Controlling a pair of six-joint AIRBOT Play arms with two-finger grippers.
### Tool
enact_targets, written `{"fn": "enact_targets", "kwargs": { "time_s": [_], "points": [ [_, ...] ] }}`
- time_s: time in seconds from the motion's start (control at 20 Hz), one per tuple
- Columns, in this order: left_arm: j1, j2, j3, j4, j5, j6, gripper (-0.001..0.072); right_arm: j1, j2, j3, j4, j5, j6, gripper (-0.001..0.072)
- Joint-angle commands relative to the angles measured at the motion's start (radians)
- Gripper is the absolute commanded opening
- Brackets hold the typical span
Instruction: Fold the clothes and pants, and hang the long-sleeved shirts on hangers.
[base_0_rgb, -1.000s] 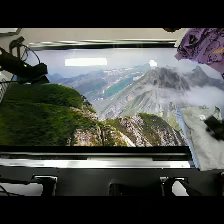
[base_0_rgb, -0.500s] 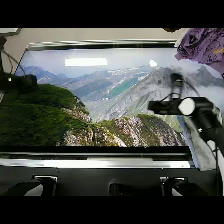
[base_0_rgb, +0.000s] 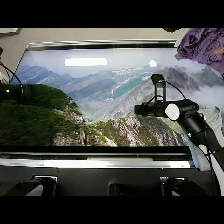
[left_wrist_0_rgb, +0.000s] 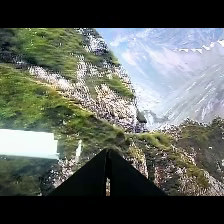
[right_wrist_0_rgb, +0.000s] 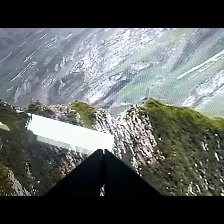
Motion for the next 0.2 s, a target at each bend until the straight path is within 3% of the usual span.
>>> {"fn": "enact_targets", "kwargs": {
  "time_s": [0.0, 0.15],
  "points": [
    [0.000, 0.005, -0.006, 0.001, 0.001, -0.003, 0.0018, 0.006, 0.000, 0.001, -0.002, -0.005, -0.001, 0.0034],
    [0.000, 0.004, -0.006, 0.001, 0.001, -0.003, 0.0017, 0.006, 0.000, 0.001, -0.002, -0.005, -0.001, 0.0034]
  ]
}}
